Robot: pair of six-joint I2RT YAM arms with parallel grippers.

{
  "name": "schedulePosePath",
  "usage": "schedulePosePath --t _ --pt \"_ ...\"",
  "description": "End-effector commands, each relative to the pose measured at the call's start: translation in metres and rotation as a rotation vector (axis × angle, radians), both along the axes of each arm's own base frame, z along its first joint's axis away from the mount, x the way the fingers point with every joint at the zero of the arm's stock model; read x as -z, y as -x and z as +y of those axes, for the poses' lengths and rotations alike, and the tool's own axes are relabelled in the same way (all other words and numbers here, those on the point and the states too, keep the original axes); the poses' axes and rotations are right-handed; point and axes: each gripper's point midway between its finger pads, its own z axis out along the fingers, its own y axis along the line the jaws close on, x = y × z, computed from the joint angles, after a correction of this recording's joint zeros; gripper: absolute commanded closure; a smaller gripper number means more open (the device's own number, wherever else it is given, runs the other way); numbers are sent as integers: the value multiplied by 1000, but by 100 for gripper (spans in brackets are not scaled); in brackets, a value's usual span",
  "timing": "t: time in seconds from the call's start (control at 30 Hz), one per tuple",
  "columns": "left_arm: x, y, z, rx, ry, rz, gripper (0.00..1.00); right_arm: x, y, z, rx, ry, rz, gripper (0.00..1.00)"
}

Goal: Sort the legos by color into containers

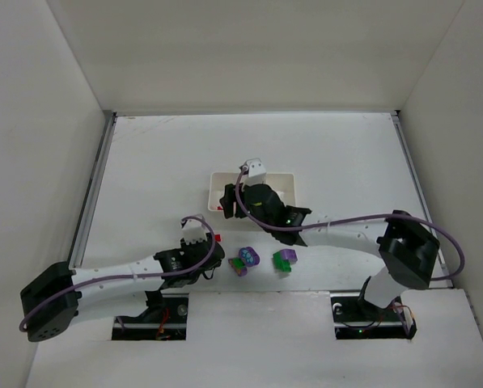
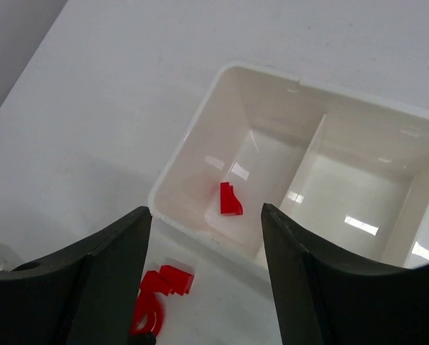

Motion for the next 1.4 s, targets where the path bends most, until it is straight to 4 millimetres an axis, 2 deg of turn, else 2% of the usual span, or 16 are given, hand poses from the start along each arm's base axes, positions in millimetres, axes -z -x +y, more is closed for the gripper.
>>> schedulePosePath --t 0.0,0.1,0.17,0.23,0.37,0.43,0.53,0.63,0.8,1.1,1.37 --pt "13 4 8 -7 -37 30 62 -21 12 5 -23 -72 -25 29" --pt "11 1 6 -15 -31 17 78 -22 18 -1 -24 -83 -22 22" --pt "8 1 4 -7 -24 11 85 -22 20 -6 -22 -89 -20 19" --pt "6 0 5 -10 -24 3 89 -20 23 -11 -20 -89 -16 17" --pt "4 1 9 -23 2 -4 89 -15 27 -17 -18 -94 -8 15" --pt "6 1 12 -38 8 5 85 -13 27 -18 -18 -96 -5 15" --pt "8 2 14 -50 11 12 66 -11 27 -17 -20 -92 -2 14" --pt "6 -1 12 -59 25 3 57 -9 27 -15 -22 -88 1 14" --pt "5 -8 11 -89 30 -7 56 -9 31 -12 -36 -90 2 14" --pt "16 -19 8 -118 30 0 55 -12 37 -7 -53 -105 2 14" --pt "23 -16 2 -81 -16 30 49 -17 41 -2 -67 -114 -3 14"
